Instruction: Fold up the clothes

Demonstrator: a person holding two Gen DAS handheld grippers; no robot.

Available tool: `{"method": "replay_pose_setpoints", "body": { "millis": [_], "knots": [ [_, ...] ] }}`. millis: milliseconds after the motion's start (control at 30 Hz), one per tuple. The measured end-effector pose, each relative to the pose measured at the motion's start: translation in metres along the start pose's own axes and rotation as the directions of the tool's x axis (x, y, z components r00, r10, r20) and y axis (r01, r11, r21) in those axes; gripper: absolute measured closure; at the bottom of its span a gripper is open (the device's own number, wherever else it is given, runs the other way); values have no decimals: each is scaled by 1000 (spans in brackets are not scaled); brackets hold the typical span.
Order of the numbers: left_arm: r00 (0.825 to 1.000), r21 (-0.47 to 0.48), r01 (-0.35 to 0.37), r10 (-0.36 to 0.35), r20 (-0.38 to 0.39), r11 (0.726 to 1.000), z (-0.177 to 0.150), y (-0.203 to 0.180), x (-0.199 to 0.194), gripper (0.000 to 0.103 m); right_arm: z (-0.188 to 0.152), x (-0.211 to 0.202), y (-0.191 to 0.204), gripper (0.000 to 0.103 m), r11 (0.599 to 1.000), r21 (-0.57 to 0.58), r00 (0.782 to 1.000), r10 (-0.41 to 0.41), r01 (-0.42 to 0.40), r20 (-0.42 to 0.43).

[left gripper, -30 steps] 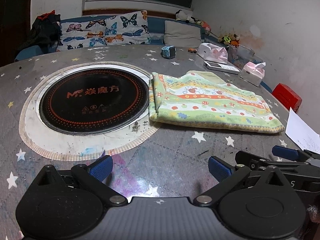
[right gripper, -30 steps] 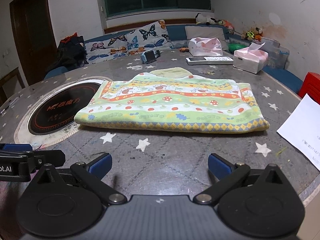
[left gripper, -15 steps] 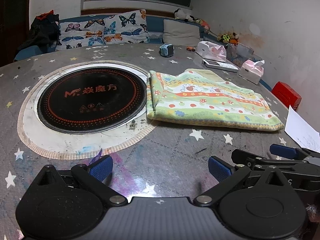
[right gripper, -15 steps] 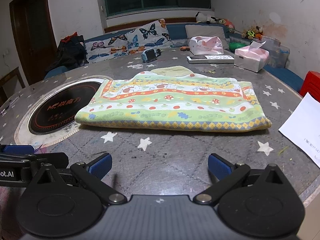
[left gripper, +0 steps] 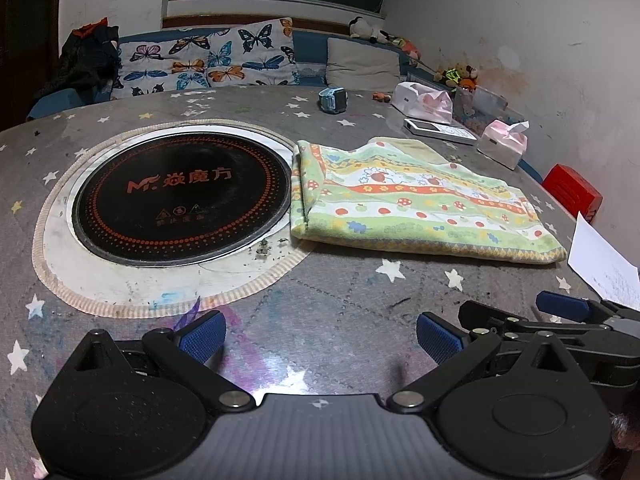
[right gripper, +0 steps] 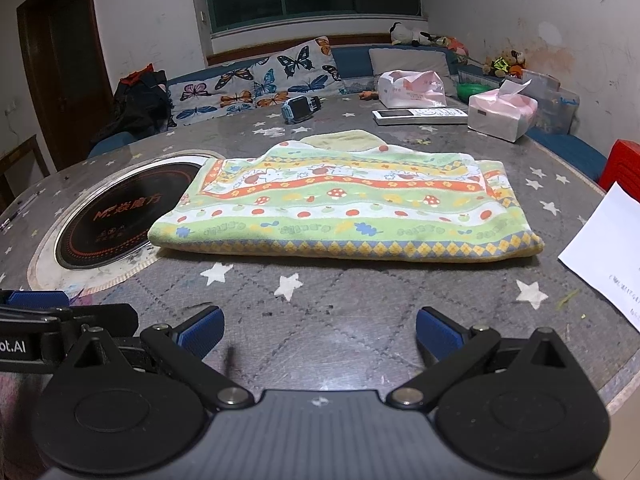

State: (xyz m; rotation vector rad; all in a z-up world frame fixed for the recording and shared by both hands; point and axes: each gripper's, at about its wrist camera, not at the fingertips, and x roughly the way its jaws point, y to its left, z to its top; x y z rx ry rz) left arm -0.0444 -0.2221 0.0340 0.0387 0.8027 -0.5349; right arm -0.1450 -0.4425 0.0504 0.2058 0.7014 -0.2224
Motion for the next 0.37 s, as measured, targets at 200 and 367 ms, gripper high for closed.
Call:
{"method": "replay_pose_setpoints", "body": {
  "millis": [200,367],
  "knots": [
    [1000,-2,-5,5,6,1000,0,1,0,0,0,0,1,0,1000,0,1000,1,-1,-1],
    [1000,0,-3,3,4,1000,0,1,0,0,1,2,1,0,1000,-4,1000,-2,2,-1]
  ]
}}
